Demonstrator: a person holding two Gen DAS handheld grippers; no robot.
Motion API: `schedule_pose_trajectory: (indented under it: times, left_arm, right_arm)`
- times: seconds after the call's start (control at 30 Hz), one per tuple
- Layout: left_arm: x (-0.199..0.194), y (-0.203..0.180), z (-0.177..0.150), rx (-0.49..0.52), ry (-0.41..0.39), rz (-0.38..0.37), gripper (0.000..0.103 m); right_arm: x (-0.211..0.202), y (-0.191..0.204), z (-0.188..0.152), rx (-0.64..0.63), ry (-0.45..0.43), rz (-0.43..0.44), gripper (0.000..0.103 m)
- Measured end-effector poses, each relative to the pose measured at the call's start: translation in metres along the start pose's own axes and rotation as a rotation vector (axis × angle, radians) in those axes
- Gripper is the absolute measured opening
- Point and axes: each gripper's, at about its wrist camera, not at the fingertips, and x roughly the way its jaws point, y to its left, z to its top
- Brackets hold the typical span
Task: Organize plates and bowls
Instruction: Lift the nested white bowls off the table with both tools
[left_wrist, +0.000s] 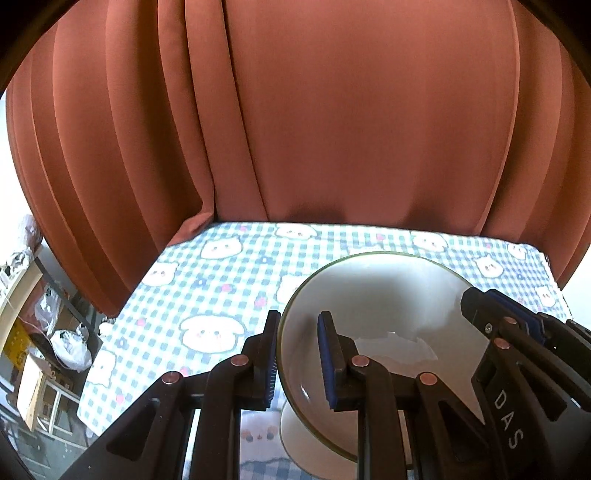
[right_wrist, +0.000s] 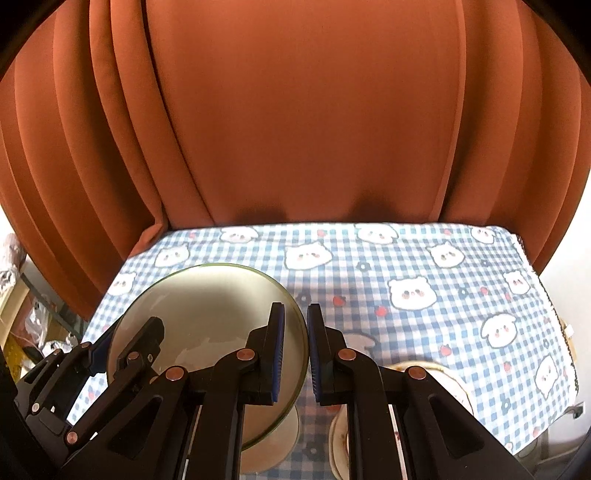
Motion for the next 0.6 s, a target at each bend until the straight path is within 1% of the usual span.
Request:
schedule_pose_trajectory:
  times: [0.3, 0.6]
  left_arm:
    - [0.004, -0.005, -0.028, 0.014, 0.067, -0.004, 0.017]
    - [0.022, -0.002, -0.049, 0.032, 0.145, -0.007, 0.017]
  right_arm:
    - [0.006, -0.008, -0.028, -0.009, 0.065, 0.013, 0.016]
    - [0.027, -0.006, -0.048, -0.014, 0.142, 0.012, 0.016]
